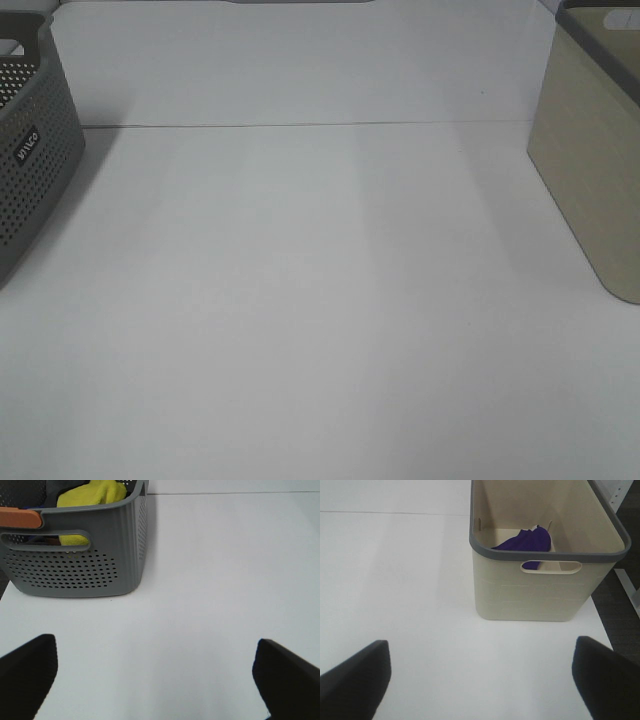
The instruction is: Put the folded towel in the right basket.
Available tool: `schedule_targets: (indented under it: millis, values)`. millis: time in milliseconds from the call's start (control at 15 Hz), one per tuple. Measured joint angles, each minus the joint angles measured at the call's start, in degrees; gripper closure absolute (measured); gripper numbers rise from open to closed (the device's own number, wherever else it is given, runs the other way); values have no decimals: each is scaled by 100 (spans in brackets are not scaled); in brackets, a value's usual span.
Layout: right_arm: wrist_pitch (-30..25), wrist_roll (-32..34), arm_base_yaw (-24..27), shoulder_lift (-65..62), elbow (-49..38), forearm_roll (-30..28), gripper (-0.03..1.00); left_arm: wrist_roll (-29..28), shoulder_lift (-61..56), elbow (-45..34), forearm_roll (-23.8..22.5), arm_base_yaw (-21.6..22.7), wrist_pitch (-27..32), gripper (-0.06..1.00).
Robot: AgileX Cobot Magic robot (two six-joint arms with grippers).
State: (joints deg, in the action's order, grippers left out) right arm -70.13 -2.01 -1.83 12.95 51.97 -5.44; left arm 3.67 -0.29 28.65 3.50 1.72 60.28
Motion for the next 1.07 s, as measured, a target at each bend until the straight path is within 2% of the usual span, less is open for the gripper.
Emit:
schedule_targets:
  millis: [267, 467, 733, 1067]
  values:
    - [-17, 29, 0, -1255, -785, 0, 1, 0, 0, 0, 0, 0, 0, -4]
    - [40, 201, 0, -1324, -1381, 86, 1, 0, 0, 0, 0, 0, 0, -4]
    - [407, 229, 0, -1318, -2435, 292, 1, 0, 0, 0, 0, 0, 0, -4]
    - [659, 201, 0, -1318, -2573, 544, 1, 0, 0, 0, 0, 0, 0, -4]
